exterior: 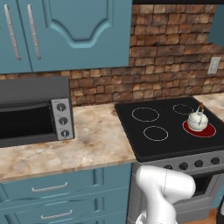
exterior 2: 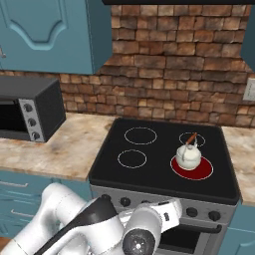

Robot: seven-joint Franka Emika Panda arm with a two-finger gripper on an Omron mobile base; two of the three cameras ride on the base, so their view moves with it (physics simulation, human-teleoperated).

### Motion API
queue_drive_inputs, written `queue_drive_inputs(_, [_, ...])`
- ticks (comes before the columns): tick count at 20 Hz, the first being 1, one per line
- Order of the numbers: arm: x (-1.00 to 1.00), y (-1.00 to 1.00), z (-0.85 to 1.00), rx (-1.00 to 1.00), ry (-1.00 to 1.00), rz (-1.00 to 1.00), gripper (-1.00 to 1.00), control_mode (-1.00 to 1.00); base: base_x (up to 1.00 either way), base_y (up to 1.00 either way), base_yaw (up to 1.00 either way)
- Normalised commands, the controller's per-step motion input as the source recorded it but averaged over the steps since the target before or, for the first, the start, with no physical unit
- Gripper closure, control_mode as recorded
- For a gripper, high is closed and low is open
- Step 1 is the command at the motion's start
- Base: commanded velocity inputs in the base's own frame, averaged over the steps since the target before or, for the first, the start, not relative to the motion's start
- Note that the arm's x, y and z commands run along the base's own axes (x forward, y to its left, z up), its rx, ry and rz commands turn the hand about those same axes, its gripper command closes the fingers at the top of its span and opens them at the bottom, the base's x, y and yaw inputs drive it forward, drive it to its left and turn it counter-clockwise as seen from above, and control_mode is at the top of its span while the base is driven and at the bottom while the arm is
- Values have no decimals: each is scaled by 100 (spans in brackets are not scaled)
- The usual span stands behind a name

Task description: The kettle is done boiling. Turn off the stove, then wait for 300 timesteps before moving the kettle to the dining table.

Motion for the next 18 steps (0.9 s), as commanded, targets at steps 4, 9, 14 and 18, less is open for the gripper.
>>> queue_drive_inputs(4, [-8, 0, -41, -11, -12, 3, -100, -100, 0, 0, 0])
queue_drive_inputs(9, [0, 1, -43, -10, -11, 4, -100, -100, 0, 0, 0])
queue_drive_inputs(14, [6, 0, -32, -3, -4, 1, -100, -100, 0, 0, 0])
queue_drive_inputs(18, [23, 0, -16, 0, 0, 0, -100, -100, 0, 0, 0])
